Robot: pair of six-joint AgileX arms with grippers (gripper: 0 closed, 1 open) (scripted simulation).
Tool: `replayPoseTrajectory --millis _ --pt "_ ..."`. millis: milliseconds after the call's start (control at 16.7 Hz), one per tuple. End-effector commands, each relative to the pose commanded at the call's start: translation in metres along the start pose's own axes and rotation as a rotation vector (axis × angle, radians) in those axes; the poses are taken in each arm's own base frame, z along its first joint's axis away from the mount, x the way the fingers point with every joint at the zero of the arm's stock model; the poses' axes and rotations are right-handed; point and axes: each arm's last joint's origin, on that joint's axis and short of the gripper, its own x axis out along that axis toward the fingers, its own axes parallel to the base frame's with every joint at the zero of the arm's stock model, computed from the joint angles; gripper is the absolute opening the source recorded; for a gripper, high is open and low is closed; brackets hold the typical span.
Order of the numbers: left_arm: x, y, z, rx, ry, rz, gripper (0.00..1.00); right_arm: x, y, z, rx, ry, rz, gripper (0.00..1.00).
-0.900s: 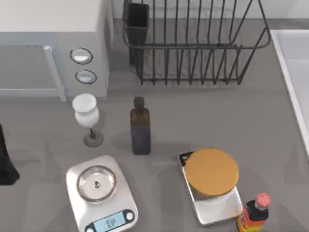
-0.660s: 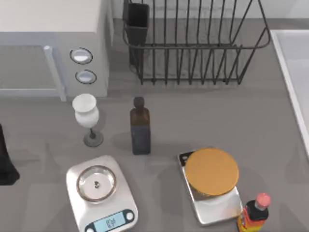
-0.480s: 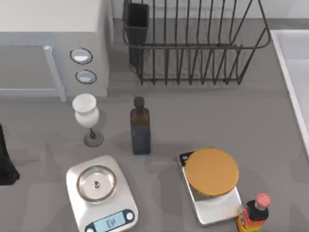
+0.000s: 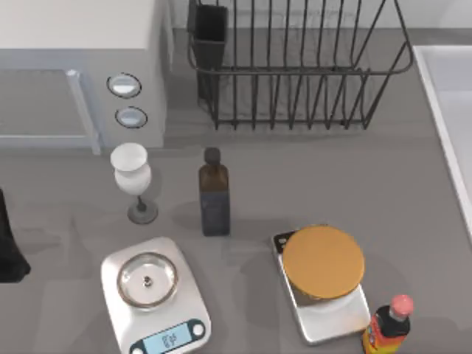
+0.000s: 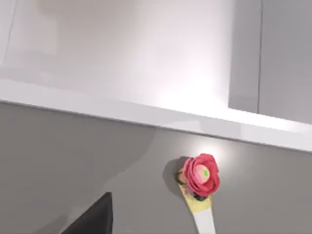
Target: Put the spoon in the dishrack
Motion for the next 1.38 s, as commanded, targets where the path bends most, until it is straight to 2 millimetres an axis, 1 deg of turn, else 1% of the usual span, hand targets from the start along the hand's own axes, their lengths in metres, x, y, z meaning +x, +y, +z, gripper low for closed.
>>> replayPoseTrajectory --millis 120,300,480,600,720,960,1080,1200,1380 --pt "0.0 0.0 0.0 0.0 0.0 0.0 1.0 0.012 -0.02 0.006 -0.052 0.174 0.076 1.0" --pt "0.0 0.0 0.0 0.0 0.0 0.0 1.0 0.029 -0.048 0.009 -0.103 0.358 0.205 1.0" --pt "0.0 0.0 0.0 0.0 0.0 0.0 1.0 0.045 -0.071 0.008 -0.128 0.471 0.328 1.0" --pt "0.0 0.0 0.0 0.0 0.0 0.0 1.0 0.052 -0.081 0.006 -0.137 0.508 0.382 1.0" --pt "0.0 0.0 0.0 0.0 0.0 0.0 1.0 0.054 -0.084 0.006 -0.14 0.519 0.402 1.0" --pt "0.0 0.0 0.0 0.0 0.0 0.0 1.0 0.054 -0.083 0.006 -0.143 0.517 0.4 1.0" --pt "0.0 0.0 0.0 0.0 0.0 0.0 1.0 0.058 -0.082 0.004 -0.141 0.52 0.403 1.0" --pt "0.0 0.0 0.0 0.0 0.0 0.0 1.0 0.07 -0.079 -0.002 -0.139 0.522 0.405 1.0" --pt "0.0 0.0 0.0 0.0 0.0 0.0 1.0 0.098 -0.07 -0.017 -0.14 0.517 0.399 1.0"
